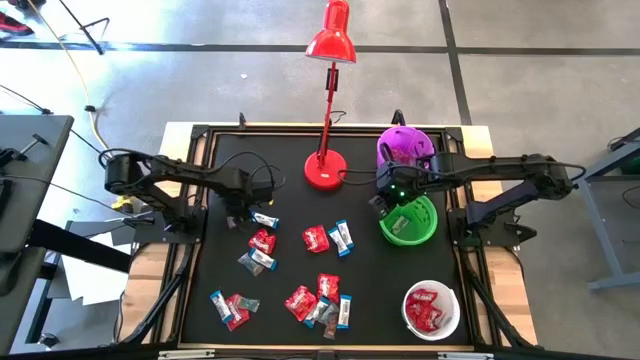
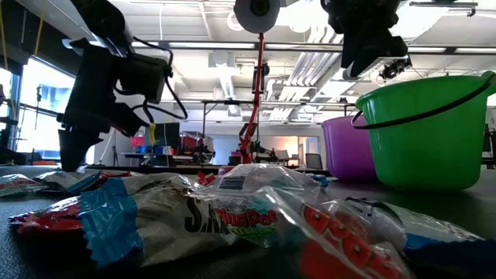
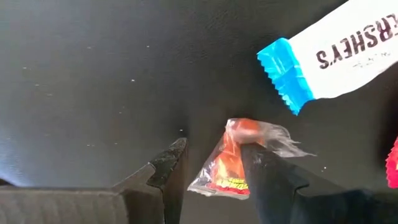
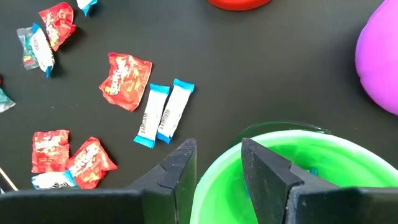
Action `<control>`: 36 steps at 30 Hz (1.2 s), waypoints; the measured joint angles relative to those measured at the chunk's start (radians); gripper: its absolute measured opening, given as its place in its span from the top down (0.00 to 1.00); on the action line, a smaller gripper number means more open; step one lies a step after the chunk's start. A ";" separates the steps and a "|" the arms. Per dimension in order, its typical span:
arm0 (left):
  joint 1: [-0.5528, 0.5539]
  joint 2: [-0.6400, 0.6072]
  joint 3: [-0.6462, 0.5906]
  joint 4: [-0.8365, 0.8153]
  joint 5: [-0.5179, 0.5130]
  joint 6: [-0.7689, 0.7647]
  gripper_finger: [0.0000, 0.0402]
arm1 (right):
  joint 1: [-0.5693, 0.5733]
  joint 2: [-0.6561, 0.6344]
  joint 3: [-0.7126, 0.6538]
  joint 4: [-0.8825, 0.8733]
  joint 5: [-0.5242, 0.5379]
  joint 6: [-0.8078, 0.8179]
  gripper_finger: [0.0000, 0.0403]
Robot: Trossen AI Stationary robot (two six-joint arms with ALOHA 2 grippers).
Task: Organize candy in baskets
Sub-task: Put the orange gummy into the violet bucket
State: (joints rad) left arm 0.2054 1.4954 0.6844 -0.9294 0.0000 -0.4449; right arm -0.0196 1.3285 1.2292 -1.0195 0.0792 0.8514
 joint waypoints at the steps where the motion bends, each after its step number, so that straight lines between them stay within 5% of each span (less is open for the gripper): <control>1: 0.000 0.010 0.000 0.002 0.004 -0.008 0.64 | 0.000 0.000 0.000 0.000 0.000 -0.003 0.70; 9: 0.000 0.026 -0.003 0.014 0.039 -0.049 0.68 | 0.000 0.000 0.000 0.000 0.035 -0.003 0.70; 21: -0.039 0.025 0.030 0.004 0.051 -0.103 0.98 | 0.000 0.000 0.000 0.040 0.111 0.001 0.70; 36: -0.042 0.026 0.470 0.007 -0.156 -0.038 0.99 | 0.000 0.000 0.000 0.354 0.252 -0.004 0.70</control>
State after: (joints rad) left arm 0.1632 1.5212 1.1539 -0.9221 -0.1555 -0.4825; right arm -0.0196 1.3285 1.2291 -0.6656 0.3311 0.8472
